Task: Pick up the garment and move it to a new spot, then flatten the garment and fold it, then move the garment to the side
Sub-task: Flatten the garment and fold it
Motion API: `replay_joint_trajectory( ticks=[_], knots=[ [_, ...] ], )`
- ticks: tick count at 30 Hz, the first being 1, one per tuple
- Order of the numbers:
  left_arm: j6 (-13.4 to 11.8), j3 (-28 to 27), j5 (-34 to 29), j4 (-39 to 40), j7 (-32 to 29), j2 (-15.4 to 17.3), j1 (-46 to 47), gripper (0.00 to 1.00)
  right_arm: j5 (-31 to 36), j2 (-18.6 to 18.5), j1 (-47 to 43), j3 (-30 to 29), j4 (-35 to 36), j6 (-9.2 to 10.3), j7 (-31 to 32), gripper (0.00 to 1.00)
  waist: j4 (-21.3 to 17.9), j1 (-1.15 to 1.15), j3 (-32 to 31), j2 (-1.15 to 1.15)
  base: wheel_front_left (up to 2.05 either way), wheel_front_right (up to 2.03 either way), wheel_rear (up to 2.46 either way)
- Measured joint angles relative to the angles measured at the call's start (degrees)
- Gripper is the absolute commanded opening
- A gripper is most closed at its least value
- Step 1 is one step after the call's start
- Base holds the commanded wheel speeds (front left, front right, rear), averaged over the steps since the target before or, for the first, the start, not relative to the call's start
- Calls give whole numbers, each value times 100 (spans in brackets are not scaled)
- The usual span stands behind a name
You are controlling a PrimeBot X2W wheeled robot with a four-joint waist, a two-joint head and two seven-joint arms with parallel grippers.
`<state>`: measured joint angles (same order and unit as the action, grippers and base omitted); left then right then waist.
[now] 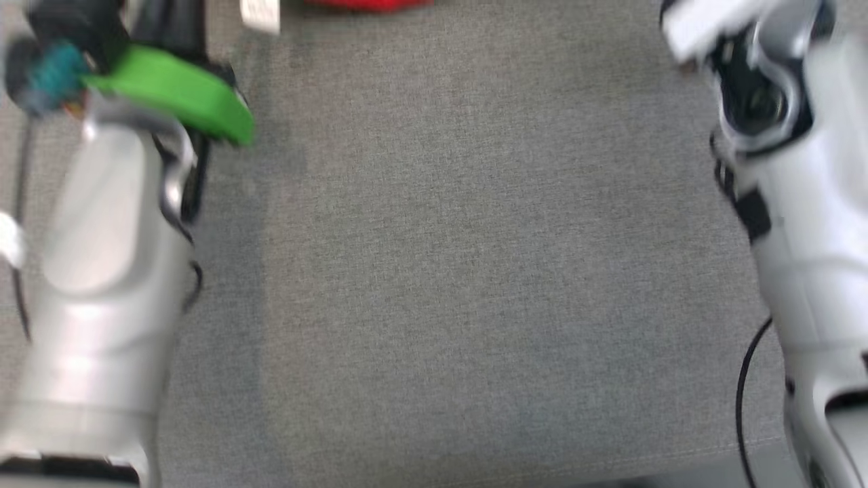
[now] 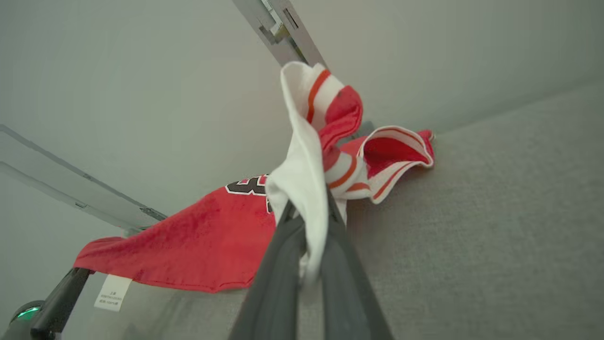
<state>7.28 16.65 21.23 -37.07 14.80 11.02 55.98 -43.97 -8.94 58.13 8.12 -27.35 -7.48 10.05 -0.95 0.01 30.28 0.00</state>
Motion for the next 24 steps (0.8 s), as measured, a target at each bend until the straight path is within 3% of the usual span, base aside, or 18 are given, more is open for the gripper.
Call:
replay_joint_trajectory(
  ticks=[5, 10, 24],
  knots=[
    [3, -198, -19, 632, 22, -200, -1510, 0, -578, -320, -1645, 149, 354, 0, 96, 0, -8, -1, -250, 0, 0, 0, 0],
    [3, -386, -58, 1073, 24, -357, -2405, 0, -853, -464, -2585, 154, 592, 0, 58, 0, -22, -1, -534, 0, 0, 0, 0],
    [5, -619, -148, 1455, 24, -439, -3159, 0, -947, -409, -3264, 187, 630, 0, -216, 0, -69, -1, -1061, 0, 0, 0, 0]
  ],
)
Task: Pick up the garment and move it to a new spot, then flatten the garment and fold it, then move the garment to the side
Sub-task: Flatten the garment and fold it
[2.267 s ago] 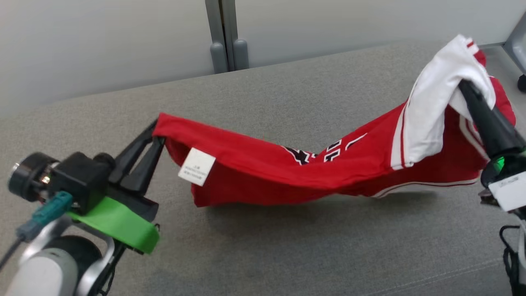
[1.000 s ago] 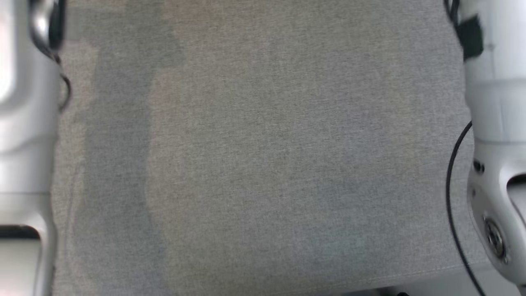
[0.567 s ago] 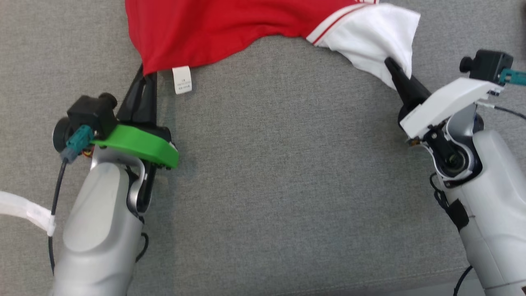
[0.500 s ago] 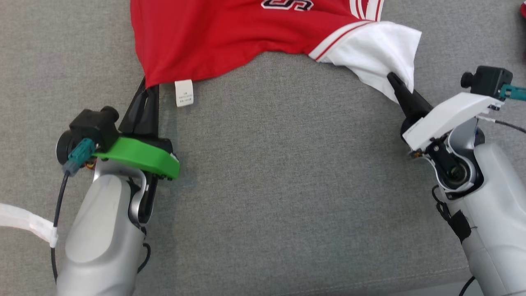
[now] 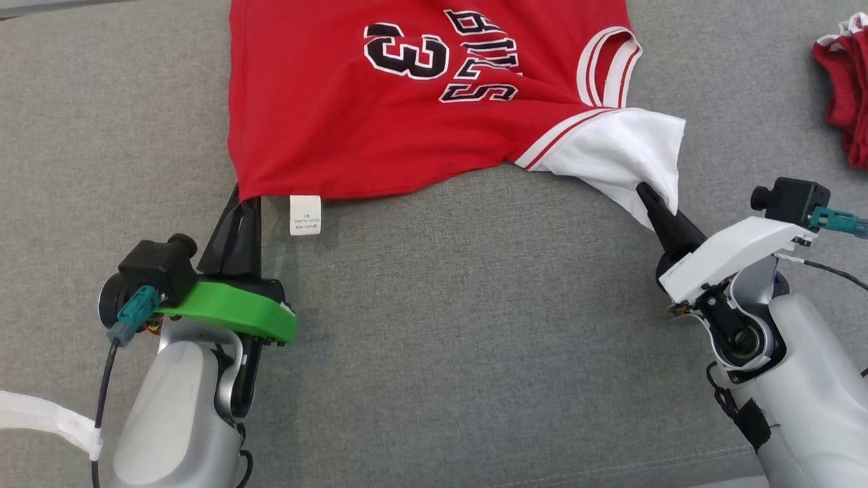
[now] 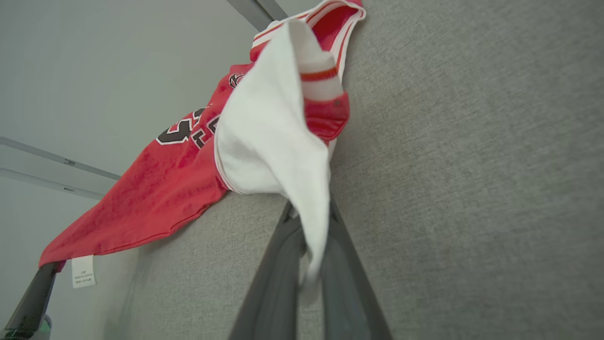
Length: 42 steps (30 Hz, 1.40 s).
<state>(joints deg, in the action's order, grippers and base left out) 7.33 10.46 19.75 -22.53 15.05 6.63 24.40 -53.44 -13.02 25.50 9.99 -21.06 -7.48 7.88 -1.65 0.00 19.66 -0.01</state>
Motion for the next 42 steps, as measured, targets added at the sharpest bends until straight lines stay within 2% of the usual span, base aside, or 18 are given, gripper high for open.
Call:
replay_joint_trajectory(
  ticks=[11, 14, 20, 21, 23, 24, 32, 42],
  knots=[
    [3, -46, 4, 15, 0, -29, -304, 0, 16, 1, -214, 121, -31, 0, -146, 0, -15, 0, -159, 0, 0, 0, 0],
    [3, -55, 4, 19, 0, -43, -398, 0, 18, -3, -306, 148, -30, 0, -196, 13, -16, 0, -214, 0, 0, 0, 0],
    [4, -85, 3, 47, 0, -77, -671, 0, 3, -18, -515, 172, -2, 0, -220, 17, -26, 0, -360, 0, 0, 0, 0],
    [4, -83, 3, 48, 0, -84, -717, 0, -9, -22, -553, 181, 0, 0, -221, 13, -28, 0, -390, 0, 0, 0, 0],
    [4, -85, 3, 59, 0, -93, -809, 0, -34, -25, -620, 201, 12, 0, -221, 10, -35, 0, -452, 0, 0, 0, 0],
    [4, -85, 3, 68, 0, -96, -862, 0, -42, -29, -660, 229, 32, 0, -220, 0, -40, 0, -485, 0, 0, 0, 0],
    [-3, -92, -13, 190, 0, -122, -1348, 0, -197, -96, -1040, 347, 245, 0, -201, 0, -56, 0, -787, 0, 0, 0, 0],
    [-82, -83, 45, 586, -12, -115, -2168, 0, -425, -208, -1979, 170, 820, 0, -163, 0, -61, 0, -1277, 0, 0, 0, 0]
  ],
)
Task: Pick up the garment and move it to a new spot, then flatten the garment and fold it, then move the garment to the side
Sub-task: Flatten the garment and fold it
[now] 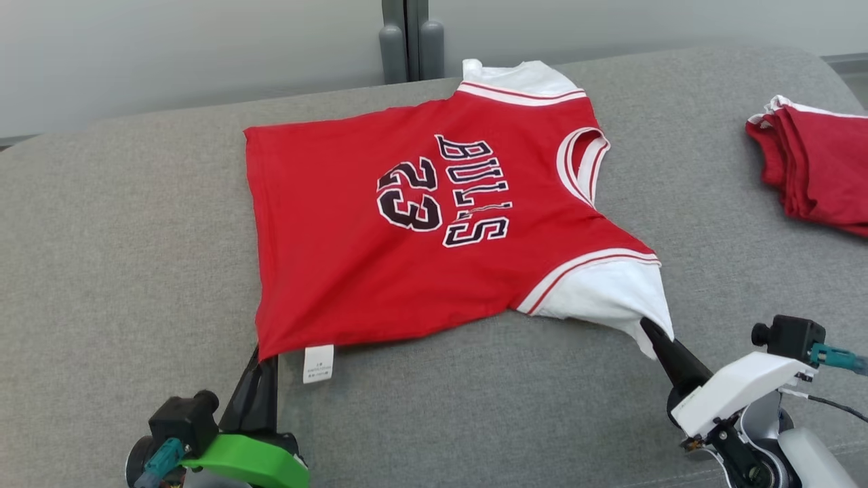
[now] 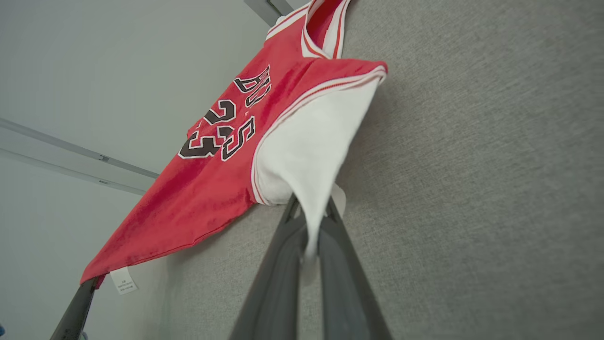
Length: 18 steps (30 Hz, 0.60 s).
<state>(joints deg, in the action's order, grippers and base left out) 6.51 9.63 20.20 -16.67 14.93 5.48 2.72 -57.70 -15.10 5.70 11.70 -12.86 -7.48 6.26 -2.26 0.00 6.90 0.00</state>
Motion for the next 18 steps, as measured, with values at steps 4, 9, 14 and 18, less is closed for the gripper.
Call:
replay_joint_trajectory(
  ticks=[4, 9, 14, 18],
  knots=[
    [-47, 60, -1, 178, -97, 55, -301, 0, -41, -1, -374, -109, 277, 0, 100, 0, -27, 0, -140, 0, 0, 0, 0],
    [-82, 186, -44, 380, -208, 112, -687, 0, -70, 46, -804, -316, 559, 0, 219, 0, -76, 0, -229, 0, 0, 0, 0],
    [-131, 224, -59, 679, -278, 201, -1087, 0, -34, 92, -1250, -515, 860, 0, 400, 0, -99, 0, -219, 0, 0, 0, 0],
    [-210, 177, -33, 1073, -398, 283, -1318, 0, 13, 122, -1513, -754, 1072, 0, 524, 0, -94, 0, -164, 0, 0, 0, 0]
  ],
)
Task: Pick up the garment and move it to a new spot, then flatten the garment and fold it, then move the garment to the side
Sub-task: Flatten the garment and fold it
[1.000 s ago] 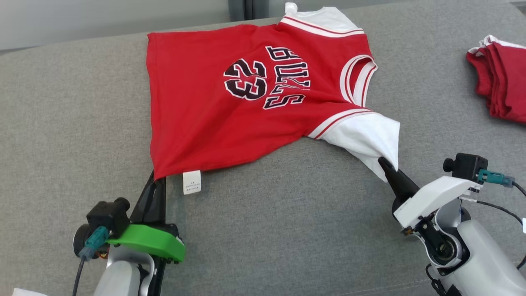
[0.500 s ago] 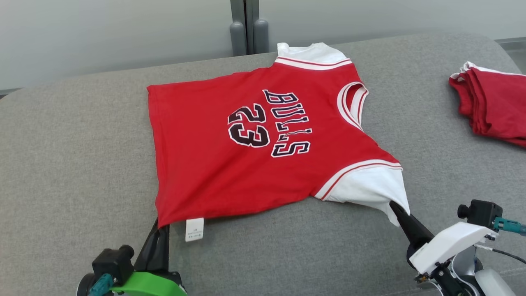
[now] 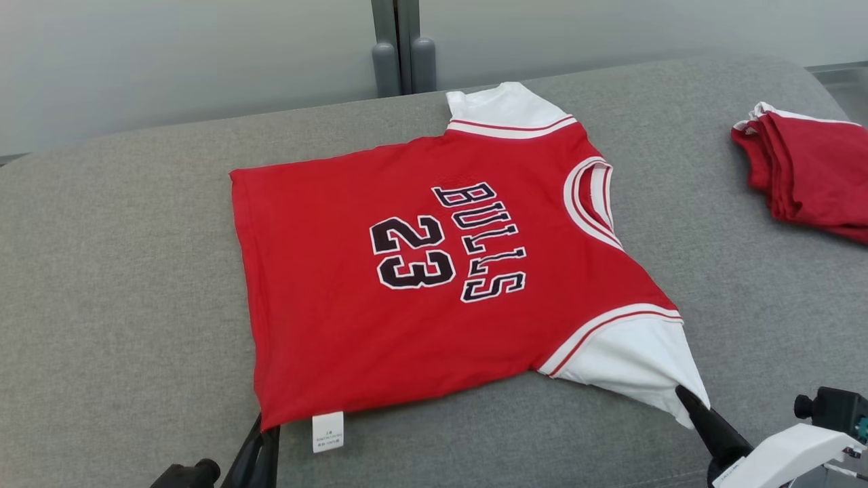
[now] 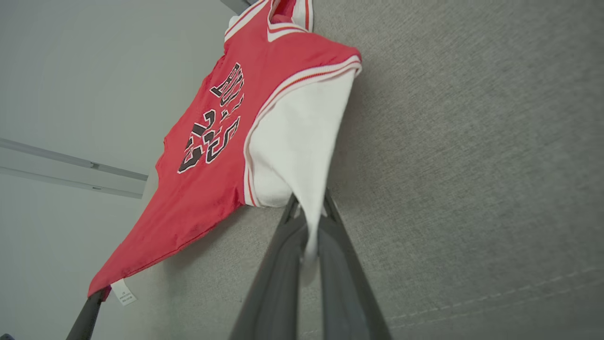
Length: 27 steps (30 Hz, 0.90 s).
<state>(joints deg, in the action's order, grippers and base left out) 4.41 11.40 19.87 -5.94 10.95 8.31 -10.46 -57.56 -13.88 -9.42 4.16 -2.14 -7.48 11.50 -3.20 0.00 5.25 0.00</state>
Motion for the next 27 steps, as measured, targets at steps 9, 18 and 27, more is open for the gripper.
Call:
replay_joint_trajectory(
  ticks=[9, 18, 27],
  knots=[
    [-65, -19, 77, 878, -671, 300, -179, 0, 56, 63, 34, -431, 433, 0, 477, 0, 53, 0, 268, 0, 0, 0, 0],
    [114, 99, 410, 929, -1752, 644, 652, 0, 405, 31, 1393, -622, 460, 0, 1381, 0, 133, 0, 707, 0, 0, 0, 0],
    [190, 142, 747, 474, -2407, 742, 1905, 0, 1137, -166, 2800, -890, -116, 0, 2196, 0, 378, 0, 1152, 0, 0, 0, 0]
  ],
)
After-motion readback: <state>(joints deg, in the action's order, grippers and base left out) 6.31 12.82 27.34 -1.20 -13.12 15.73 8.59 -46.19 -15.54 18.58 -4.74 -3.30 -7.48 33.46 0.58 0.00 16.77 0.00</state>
